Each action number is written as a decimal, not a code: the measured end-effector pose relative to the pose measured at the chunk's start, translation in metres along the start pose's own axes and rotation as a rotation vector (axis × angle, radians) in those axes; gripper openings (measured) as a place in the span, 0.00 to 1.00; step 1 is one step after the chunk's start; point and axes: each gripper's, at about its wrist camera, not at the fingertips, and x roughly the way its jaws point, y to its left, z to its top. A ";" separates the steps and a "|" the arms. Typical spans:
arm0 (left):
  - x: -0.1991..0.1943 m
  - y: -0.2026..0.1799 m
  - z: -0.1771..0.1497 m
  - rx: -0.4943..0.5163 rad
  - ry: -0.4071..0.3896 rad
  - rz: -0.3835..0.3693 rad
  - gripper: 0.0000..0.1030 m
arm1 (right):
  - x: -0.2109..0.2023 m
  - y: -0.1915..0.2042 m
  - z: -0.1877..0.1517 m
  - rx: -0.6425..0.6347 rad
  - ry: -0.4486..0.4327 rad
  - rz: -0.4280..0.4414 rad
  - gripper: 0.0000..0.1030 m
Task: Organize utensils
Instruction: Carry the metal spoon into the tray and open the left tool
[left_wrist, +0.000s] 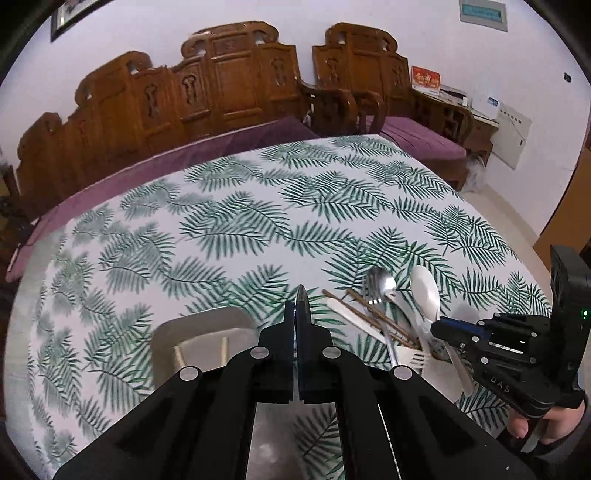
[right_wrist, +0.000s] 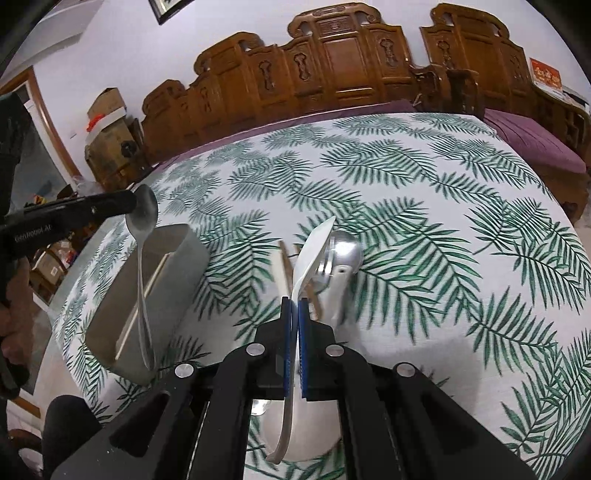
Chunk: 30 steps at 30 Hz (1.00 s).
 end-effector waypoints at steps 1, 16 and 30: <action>-0.003 0.004 -0.001 -0.002 -0.003 0.005 0.00 | 0.000 0.004 0.000 -0.007 -0.001 0.004 0.04; -0.023 0.070 -0.014 -0.045 -0.019 0.103 0.00 | -0.002 0.038 -0.004 -0.074 -0.003 0.024 0.04; 0.041 0.084 -0.048 -0.039 0.113 0.110 0.00 | 0.000 0.036 -0.005 -0.082 0.001 0.027 0.04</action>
